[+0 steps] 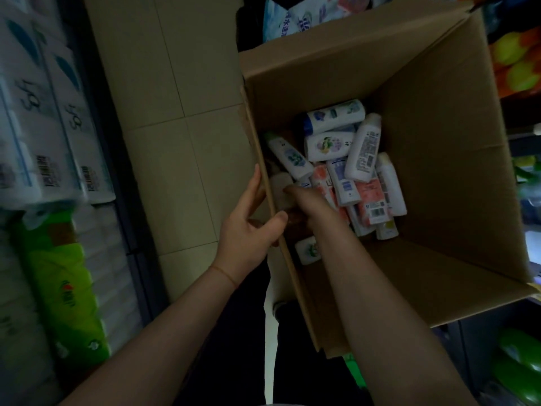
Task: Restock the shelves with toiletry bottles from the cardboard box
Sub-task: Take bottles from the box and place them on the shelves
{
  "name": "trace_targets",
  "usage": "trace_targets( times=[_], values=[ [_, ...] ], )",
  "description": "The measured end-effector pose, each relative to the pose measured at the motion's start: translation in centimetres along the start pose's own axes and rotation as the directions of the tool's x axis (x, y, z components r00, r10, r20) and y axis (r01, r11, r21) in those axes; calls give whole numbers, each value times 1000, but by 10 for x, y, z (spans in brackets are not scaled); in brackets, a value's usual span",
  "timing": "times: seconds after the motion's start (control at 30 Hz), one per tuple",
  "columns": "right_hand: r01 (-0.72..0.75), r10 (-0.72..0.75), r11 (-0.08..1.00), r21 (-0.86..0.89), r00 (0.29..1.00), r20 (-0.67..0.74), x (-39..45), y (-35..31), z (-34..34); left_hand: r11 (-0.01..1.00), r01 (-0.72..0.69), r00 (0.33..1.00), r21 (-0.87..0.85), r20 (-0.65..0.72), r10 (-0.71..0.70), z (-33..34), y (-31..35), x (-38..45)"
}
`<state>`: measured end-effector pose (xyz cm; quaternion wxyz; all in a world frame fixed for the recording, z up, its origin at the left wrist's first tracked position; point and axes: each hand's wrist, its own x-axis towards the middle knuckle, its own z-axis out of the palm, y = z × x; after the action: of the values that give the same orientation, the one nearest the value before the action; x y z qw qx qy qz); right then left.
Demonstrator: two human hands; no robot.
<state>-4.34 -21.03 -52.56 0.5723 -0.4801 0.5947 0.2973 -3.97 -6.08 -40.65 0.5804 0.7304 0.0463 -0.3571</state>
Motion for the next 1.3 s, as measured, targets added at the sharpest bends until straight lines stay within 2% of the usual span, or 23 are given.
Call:
trace_targets(
  times=[0.13,0.2,0.27,0.4,0.63,0.83,0.93,1.0,1.07,1.13,1.2,1.3],
  values=[
    [168,-166,986,11,982,-91,3,-4,-12,999,8,1000,50,-6,-8,2,3,-1],
    [127,-129,991,-29,989,-75,3,1,-8,999,10,1000,47,-11,-10,3,4,-1],
    [51,-53,994,92,999,10,10,9,-2,999,7,1000,43,-12,-7,2,3,-1],
    [2,-36,937,348,995,91,35,27,7,999,9,1000,34,7,-10,-1,3,0],
    [-28,-4,944,328,995,96,6,12,1,1000,25,999,-3,-25,-25,8,3,2],
    [70,-178,824,562,974,139,-71,17,-38,999,24,999,33,-27,-23,14,14,-2],
    [171,-299,776,607,947,116,-122,16,-67,984,62,996,167,-75,-50,19,32,-10],
    [256,-398,742,620,912,99,-163,12,-88,979,25,985,201,-175,11,29,53,-24],
    [365,-501,708,605,863,64,-204,13,-109,993,-73,970,94,-223,92,47,87,-46],
    [527,-603,672,520,797,-30,-248,19,-132,990,-121,985,-76,-135,110,70,128,-74],
    [696,-712,609,381,691,-125,-295,32,-157,957,-114,991,-266,35,127,95,167,-107],
    [894,-863,448,-18,427,-270,-371,62,-198,897,-117,962,-425,177,210,134,212,-163]
  ],
)
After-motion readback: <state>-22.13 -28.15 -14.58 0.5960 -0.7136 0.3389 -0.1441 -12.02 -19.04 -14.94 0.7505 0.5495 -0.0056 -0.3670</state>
